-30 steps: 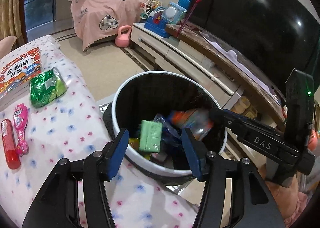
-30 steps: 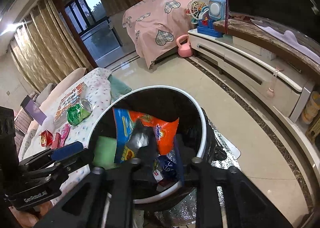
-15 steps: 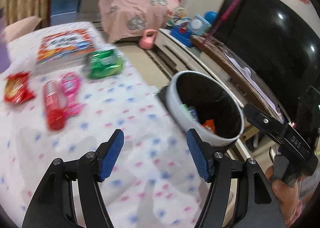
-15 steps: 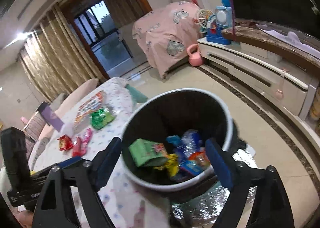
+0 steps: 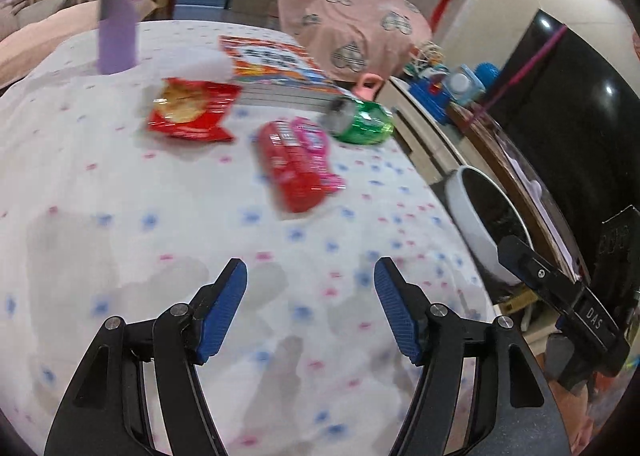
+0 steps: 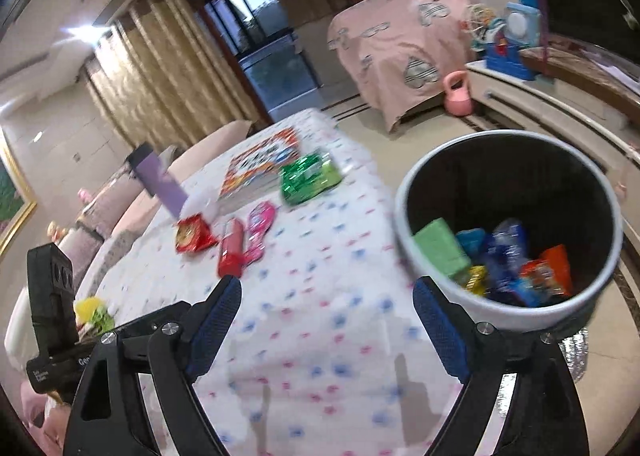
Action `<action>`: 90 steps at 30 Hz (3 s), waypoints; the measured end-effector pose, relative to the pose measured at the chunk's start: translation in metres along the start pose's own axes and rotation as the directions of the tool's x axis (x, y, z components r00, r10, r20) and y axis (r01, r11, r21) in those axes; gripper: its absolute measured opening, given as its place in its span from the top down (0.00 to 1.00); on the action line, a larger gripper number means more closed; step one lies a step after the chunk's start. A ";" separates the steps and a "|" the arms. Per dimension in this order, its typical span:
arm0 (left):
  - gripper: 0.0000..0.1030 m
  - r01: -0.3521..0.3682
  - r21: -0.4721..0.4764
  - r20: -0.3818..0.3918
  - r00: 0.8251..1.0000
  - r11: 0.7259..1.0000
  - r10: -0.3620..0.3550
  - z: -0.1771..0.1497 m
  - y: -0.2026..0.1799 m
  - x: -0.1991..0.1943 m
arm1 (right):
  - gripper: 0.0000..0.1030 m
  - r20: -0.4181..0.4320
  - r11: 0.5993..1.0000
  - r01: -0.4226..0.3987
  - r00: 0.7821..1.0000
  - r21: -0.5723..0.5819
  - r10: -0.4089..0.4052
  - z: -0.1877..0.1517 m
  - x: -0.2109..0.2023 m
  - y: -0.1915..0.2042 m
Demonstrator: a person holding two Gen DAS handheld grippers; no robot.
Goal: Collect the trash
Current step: 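Move both open tools back over the bed toward the red can, then grasp the dark red-trimmed bag with the left tool while the right tool grasps the red can, then carry dark bag and red can over the bin and open both tools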
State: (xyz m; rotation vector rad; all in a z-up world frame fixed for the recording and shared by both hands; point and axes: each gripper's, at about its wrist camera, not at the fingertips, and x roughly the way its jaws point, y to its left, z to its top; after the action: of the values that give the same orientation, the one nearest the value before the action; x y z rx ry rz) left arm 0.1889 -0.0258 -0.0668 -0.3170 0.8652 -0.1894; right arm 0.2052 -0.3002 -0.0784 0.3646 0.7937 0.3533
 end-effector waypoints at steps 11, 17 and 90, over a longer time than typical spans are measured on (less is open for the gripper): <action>0.35 -0.047 -0.088 0.023 0.999 0.995 0.050 0.012 0.062 -0.011 | 0.17 -0.070 0.994 -0.044 0.997 -0.101 0.037 -0.008 0.041 0.058; 0.35 -0.065 -0.097 0.035 0.997 0.993 0.069 0.027 0.080 -0.009 | 0.32 -0.109 0.989 -0.071 0.992 -0.132 0.057 -0.004 0.066 0.080; 0.98 0.210 0.157 -0.035 0.978 0.965 -0.207 0.013 -0.068 -0.007 | 0.69 -0.054 1.000 -0.026 0.998 -0.011 0.025 -0.007 -0.004 0.000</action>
State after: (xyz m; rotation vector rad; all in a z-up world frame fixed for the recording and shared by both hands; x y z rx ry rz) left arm 0.1926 -0.0848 -0.0305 -0.2557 0.8280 -0.4562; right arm 0.1978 -0.3006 -0.0806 0.3557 0.8395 0.3927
